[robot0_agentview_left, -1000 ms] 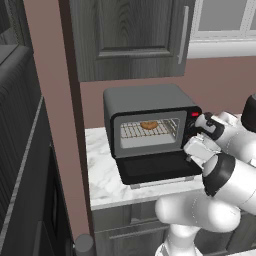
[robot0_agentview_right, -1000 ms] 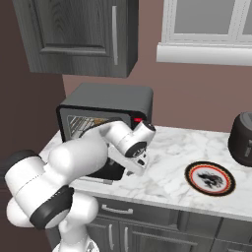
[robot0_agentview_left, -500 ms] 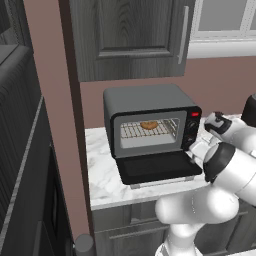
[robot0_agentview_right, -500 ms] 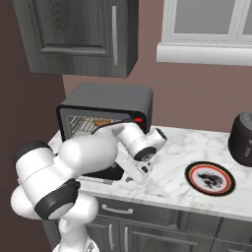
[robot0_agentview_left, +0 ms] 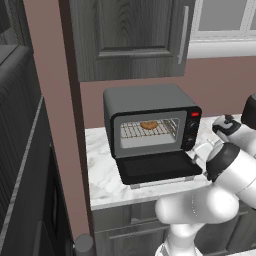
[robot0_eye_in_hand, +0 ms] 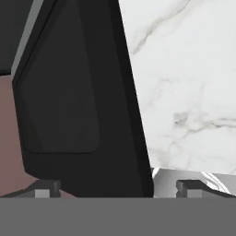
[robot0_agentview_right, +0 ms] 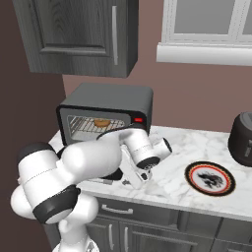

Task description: Pick up the bagel from the plate, place it on the toaster oven rack, close the door, and set the timer.

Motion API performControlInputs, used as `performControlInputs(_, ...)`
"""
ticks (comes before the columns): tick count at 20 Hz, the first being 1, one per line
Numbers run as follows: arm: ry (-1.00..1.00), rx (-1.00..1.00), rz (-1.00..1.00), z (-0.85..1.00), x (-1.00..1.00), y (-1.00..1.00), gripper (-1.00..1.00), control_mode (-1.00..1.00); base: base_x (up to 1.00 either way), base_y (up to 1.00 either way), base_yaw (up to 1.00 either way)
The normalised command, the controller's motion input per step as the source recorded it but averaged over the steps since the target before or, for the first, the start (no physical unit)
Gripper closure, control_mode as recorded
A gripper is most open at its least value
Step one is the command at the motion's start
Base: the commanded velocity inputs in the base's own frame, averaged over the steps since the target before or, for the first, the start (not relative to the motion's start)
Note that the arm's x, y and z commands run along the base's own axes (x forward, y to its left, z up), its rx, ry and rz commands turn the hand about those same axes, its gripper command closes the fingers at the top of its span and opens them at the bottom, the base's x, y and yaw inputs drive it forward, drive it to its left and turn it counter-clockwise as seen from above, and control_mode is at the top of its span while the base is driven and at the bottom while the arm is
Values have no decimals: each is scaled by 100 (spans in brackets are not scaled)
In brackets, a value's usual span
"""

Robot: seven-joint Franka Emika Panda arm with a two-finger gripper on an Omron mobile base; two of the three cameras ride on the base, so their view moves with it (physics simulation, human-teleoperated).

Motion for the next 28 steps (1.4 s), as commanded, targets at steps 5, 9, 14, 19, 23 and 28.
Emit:
performControlInputs(5, 0, 8, -5, -7, 28, 5, -100, -100, 0, 0, 0)
performControlInputs(9, 1, 5, -7, -19, 0, 0, -100, -100, 0, 0, 0)
performControlInputs(14, 3, 2, -9, -24, 0, 0, -100, -100, 0, 0, 0)
performControlInputs(19, 0, 6, -7, 4, 0, 0, -100, -100, 0, 0, 0)
performControlInputs(23, 0, 7, -8, 34, 4, 8, -100, -100, 0, 0, 0)
performControlInputs(28, 0, 9, -9, 32, 13, 11, -100, -100, 0, 0, 0)
